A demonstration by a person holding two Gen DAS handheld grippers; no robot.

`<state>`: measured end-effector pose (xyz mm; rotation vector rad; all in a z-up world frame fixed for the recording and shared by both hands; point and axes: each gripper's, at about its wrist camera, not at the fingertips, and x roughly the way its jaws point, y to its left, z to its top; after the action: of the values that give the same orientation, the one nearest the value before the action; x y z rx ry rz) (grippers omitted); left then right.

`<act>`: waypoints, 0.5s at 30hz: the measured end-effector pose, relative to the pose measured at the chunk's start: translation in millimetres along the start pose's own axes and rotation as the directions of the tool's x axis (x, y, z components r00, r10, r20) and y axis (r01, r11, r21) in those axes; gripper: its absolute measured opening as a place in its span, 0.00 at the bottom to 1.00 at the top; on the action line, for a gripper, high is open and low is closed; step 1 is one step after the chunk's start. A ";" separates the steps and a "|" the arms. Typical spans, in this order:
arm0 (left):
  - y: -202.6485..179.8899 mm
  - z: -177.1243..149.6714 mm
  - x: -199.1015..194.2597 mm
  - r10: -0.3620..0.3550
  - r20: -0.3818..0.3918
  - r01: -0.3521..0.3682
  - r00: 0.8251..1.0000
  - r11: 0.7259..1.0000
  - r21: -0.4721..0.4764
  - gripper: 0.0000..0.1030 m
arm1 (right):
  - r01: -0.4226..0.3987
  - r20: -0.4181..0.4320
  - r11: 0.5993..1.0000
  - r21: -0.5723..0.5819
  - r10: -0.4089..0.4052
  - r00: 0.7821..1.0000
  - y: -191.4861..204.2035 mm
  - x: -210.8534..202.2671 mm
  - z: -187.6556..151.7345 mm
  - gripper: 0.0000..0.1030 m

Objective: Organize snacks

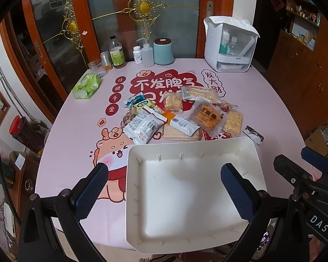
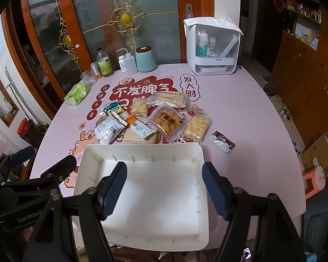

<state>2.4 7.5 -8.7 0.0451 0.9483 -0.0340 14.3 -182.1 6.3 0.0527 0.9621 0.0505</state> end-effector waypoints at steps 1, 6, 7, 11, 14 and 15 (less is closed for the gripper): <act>0.0 0.2 0.1 0.001 0.001 -0.001 1.000 1.000 0.001 0.99 | -0.001 0.000 1.000 0.001 0.001 1.000 0.7 0.1 -0.4 0.70; 2.0 -0.2 -2.6 -0.004 0.007 0.004 1.000 1.000 -0.001 0.99 | -0.003 -0.002 1.000 0.000 0.003 1.000 4.9 0.7 -1.9 0.70; 2.6 0.1 -2.5 -0.009 0.007 0.009 1.000 1.000 -0.005 0.99 | -0.001 -0.001 1.000 -0.001 0.001 1.000 5.2 0.6 -1.3 0.70; 4.4 0.4 -2.3 -0.013 0.008 0.013 1.000 1.000 -0.008 0.99 | 0.001 -0.002 1.000 0.001 -0.001 1.000 -0.1 0.8 0.3 0.70; 4.6 1.2 -1.9 -0.011 0.008 0.011 1.000 1.000 -0.006 0.99 | 0.001 -0.003 1.000 0.001 -0.001 1.000 1.9 1.4 -0.5 0.70; 4.9 1.5 -1.6 -0.012 0.006 0.012 1.000 1.000 -0.007 0.99 | 0.001 -0.003 1.000 0.001 -0.001 1.000 3.1 1.5 -0.9 0.70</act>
<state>3.0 12.3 -6.4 0.0330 0.9425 -0.0417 14.4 -178.8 4.7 0.0533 0.9652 0.0491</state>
